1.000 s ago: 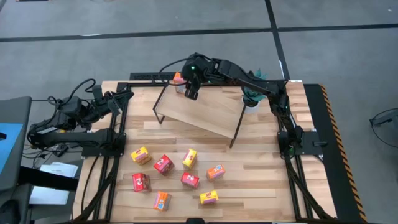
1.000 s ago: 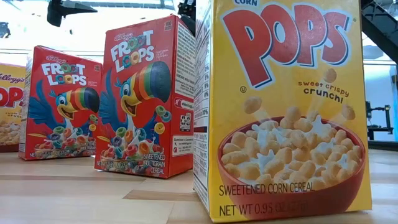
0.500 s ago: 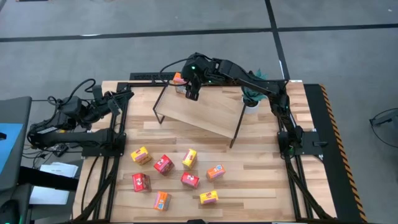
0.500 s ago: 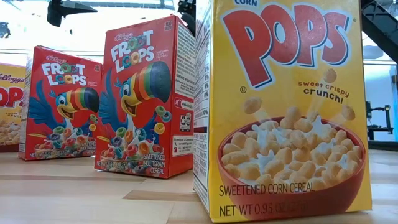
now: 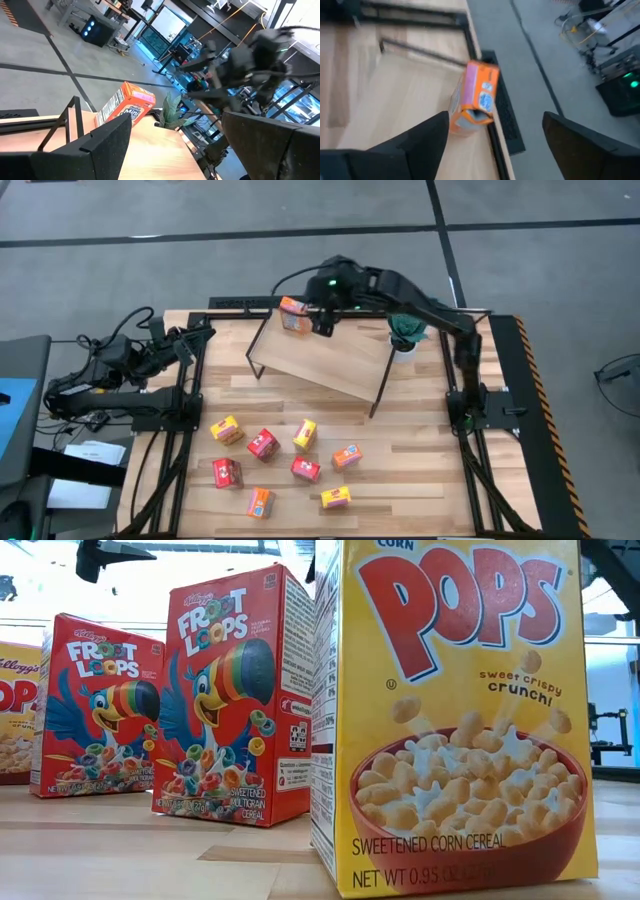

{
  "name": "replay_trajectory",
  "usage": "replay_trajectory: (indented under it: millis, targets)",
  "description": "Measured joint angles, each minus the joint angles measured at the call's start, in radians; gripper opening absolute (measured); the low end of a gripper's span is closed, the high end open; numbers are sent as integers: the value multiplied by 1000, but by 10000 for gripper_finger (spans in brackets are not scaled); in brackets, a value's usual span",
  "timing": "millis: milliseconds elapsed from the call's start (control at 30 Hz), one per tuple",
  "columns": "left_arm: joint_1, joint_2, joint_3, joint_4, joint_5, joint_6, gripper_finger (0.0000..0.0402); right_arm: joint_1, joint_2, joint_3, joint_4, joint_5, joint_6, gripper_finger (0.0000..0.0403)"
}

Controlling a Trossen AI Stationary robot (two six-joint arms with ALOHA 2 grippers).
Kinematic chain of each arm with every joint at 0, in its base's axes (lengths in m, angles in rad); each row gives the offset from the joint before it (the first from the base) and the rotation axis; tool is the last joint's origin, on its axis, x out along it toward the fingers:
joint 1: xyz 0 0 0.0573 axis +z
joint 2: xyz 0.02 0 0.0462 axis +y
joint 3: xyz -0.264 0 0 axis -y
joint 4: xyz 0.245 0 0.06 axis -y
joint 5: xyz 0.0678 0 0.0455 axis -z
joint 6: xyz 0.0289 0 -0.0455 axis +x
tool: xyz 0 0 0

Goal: Stack cereal on shelf
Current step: Put the right orange cereal box aligned with the other orange cereal box on the shelf

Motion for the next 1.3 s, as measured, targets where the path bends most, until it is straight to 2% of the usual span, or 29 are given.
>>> replay_trajectory:
  millis: [100, 333, 567, 700, 867, 1167, 1300]
  targets:
    - [0, 0, 0, 0, 14, 0, 300, 27, -77, 0, -45, -5, 23, 358]
    - [0, 0, 0, 1, 94, 8, 300, 113, -261, 0, -151, -129, 164, 348]
    - [0, 0, 0, 2, 209, 37, 300, 251, -321, -4, -249, -164, 367, 343]
    - [0, 0, 0, 1, 276, 38, 300, 369, -287, -4, -393, -163, 471, 342]
    - [0, 0, 0, -9, 310, 34, 300, 506, -177, -5, -506, -164, 530, 334]
    - [0, 0, 0, -90, 337, 48, 300, 654, 29, -6, -514, -163, 478, 327]
    - [0, 0, 0, -117, 349, 74, 300, 669, 49, -27, -466, -160, 414, 325]
